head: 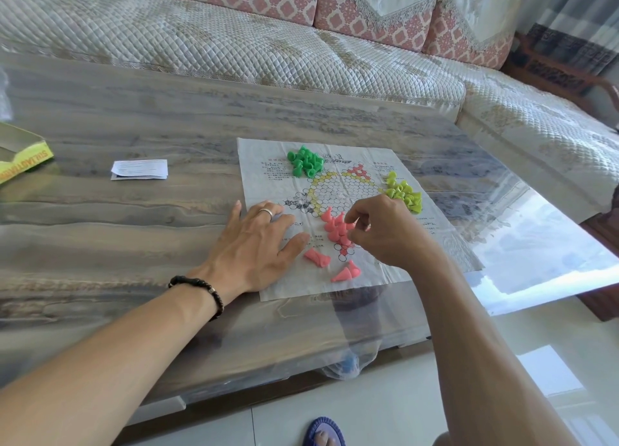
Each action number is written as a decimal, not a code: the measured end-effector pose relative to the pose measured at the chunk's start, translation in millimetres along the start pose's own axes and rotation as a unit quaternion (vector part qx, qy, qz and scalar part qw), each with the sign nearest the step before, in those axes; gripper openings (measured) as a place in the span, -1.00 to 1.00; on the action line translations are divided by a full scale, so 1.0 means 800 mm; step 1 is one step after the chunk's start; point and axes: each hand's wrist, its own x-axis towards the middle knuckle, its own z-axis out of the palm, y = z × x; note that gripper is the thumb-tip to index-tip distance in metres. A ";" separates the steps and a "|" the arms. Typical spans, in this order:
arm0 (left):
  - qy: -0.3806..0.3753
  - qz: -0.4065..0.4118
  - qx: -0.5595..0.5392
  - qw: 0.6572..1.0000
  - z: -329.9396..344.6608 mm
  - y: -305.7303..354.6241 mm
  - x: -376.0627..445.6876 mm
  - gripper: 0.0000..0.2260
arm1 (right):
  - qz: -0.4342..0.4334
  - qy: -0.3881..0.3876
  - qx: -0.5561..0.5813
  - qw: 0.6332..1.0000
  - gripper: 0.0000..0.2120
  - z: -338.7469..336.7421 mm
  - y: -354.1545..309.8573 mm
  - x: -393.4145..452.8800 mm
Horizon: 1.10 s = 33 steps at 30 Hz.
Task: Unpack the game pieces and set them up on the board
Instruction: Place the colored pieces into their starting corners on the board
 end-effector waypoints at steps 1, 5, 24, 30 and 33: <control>-0.001 0.000 -0.001 1.000 0.000 0.000 0.000 -0.30 | 0.003 0.007 0.007 1.000 -0.88 -0.002 0.000 -0.001; -0.001 0.002 -0.001 1.000 0.000 0.000 -0.001 -0.39 | 0.012 -0.017 0.028 0.999 -0.86 -0.011 0.002 -0.010; 0.003 0.000 0.003 1.000 0.000 0.000 -0.001 -0.28 | 0.032 -0.138 0.028 0.990 -0.80 -0.011 0.005 -0.038; 0.003 -0.001 -0.001 1.000 0.001 -0.001 0.001 -0.38 | 0.034 -0.114 0.012 0.993 -0.82 -0.009 0.009 -0.035; 0.001 -0.002 0.001 1.000 0.000 0.000 0.000 -0.36 | 0.028 -0.064 0.027 0.997 -0.85 -0.011 0.015 -0.035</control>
